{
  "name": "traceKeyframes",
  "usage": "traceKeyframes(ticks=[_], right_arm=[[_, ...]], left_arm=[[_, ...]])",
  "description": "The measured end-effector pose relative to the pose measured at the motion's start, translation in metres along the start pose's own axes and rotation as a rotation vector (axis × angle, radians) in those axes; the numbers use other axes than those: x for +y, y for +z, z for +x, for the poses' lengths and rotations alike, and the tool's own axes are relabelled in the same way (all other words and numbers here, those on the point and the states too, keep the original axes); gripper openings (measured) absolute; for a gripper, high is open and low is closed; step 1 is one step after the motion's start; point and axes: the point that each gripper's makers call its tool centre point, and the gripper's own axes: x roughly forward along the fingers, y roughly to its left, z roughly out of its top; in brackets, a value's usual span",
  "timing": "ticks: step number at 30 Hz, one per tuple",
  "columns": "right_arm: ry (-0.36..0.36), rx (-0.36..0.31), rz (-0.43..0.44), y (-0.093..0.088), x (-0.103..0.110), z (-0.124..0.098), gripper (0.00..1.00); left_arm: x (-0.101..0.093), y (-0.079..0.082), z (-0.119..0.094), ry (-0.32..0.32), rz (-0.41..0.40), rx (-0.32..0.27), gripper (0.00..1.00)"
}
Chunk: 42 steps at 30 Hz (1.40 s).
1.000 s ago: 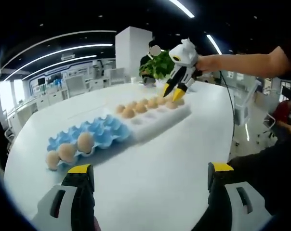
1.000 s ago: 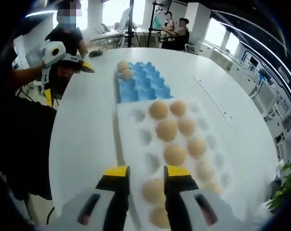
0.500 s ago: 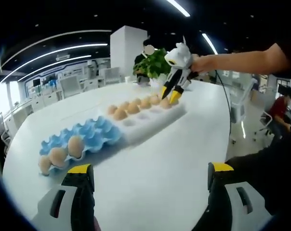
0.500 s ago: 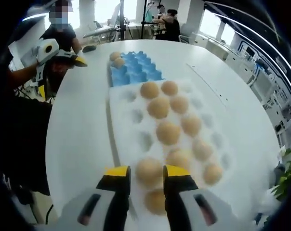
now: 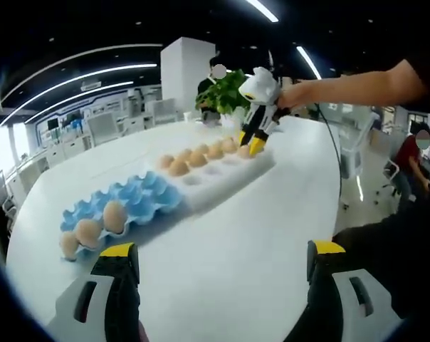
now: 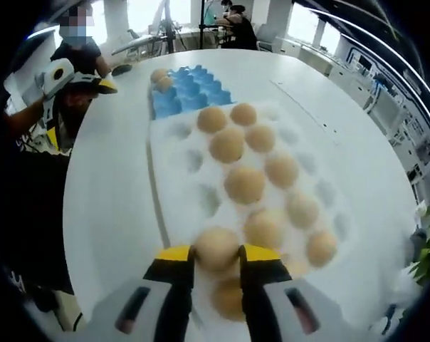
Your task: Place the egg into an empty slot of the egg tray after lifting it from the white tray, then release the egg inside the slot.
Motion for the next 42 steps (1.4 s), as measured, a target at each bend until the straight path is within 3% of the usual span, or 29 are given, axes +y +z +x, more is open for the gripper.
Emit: traceKeyframes(ticks=[4,6,11,15,30,37,39,42], right_arm=[[0.0,0.02,0.018,-0.001,0.001,0.003,0.27],[0.002,0.038,0.083,-0.002,-0.001,0.004,0.27],[-0.013,0.067,0.074,-0.001,0.003,0.006,0.27],[-0.025,0.08,0.096,-0.002,0.004,0.005,0.27],[-0.047,0.05,0.109,-0.001,0.008,0.003,0.27],[-0.049,0.049,0.099,0.0,0.008,-0.001,0.27],[-0.051,0.036,0.112,0.004,0.01,-0.005,0.27],[-0.051,0.028,0.107,0.008,0.011,-0.011,0.27]], left_arm=[[0.002,-0.002,-0.002,0.004,0.005,0.011,1.0],[0.003,0.0,-0.005,0.008,0.007,0.011,1.0],[0.009,0.006,-0.014,0.023,0.002,-0.004,1.0],[0.016,0.013,-0.02,0.029,-0.049,-0.04,1.0],[0.03,0.015,-0.036,0.064,-0.056,-0.021,1.0],[0.034,0.017,-0.039,0.066,-0.074,-0.029,1.0],[0.031,0.026,-0.04,0.035,-0.14,-0.08,1.0],[0.034,0.025,-0.039,0.049,-0.115,-0.063,1.0]])
